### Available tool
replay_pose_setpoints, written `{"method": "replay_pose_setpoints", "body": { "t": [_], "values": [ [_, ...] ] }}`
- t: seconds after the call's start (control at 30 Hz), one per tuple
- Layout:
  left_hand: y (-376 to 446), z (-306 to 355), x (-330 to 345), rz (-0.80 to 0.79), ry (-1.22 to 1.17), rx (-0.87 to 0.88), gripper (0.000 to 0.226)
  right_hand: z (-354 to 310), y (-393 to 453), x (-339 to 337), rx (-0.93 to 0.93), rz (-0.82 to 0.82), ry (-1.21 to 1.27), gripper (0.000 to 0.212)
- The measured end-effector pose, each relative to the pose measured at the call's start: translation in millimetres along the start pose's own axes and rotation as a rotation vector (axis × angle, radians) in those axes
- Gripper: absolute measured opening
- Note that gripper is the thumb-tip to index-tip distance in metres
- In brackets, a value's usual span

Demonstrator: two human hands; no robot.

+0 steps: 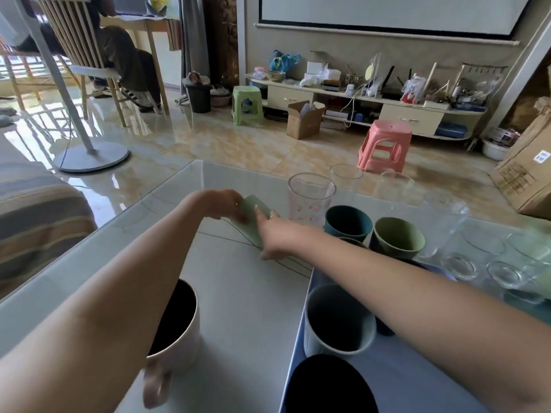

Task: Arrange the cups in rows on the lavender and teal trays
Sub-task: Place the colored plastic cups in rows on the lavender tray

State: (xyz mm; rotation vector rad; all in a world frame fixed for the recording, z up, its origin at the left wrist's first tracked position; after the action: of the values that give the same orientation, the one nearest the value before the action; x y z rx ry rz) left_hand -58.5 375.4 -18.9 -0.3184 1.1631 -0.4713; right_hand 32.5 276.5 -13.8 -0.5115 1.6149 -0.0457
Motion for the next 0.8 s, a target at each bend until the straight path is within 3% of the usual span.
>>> {"method": "replay_pose_setpoints", "body": {
  "t": [0.1, 0.23, 0.33, 0.43, 0.53, 0.57, 0.67, 0.77, 0.8],
  "values": [
    [-35, 5, -11, -0.056, -0.207, 0.082, 0.024, -4, -16, -8, -0.048, 0.088, 0.158, 0.109],
    [-102, 29, -37, -0.009, -0.259, 0.192, 0.021, -9, -45, -38, -0.070, 0.351, 0.442, 0.112],
    [-161, 63, -49, 0.047, -0.172, 0.309, 0.019, -12, -83, -64, -0.102, 0.574, 0.752, 0.093],
    [-216, 100, -47, 0.177, -0.080, 0.452, 0.018, -6, -138, -79, -0.132, 0.756, 0.847, 0.084],
    [-267, 136, -25, 0.259, 0.017, 0.609, 0.010, 9, -198, -79, -0.123, 0.792, 0.853, 0.081],
    [-281, 147, -13, 0.248, 0.023, 0.658, 0.004, 16, -219, -75, -0.114, 0.797, 0.883, 0.077],
    [-306, 172, 34, 0.188, 0.012, 0.736, 0.027, 38, -276, -45, -0.065, 0.848, 0.974, 0.070],
    [-310, 183, 80, 0.092, -0.045, 0.790, 0.006, 57, -320, 4, 0.004, 0.957, 1.032, 0.062],
    [-307, 183, 88, 0.070, -0.102, 0.804, 0.009, 62, -328, 22, 0.036, 0.973, 1.069, 0.061]
  ]
}}
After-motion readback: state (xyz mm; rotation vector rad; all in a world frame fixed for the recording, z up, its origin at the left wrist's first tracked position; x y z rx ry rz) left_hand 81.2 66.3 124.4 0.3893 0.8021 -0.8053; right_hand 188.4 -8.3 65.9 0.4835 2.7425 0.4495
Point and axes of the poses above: each hand's wrist, its own y-axis towards the middle knuckle, its own x-axis out of the palm, z = x × y, the point moved 7 cm from there along y, towards the middle knuckle, and after that the axes turned 12 degrees about -x, right-handed, at the moved point
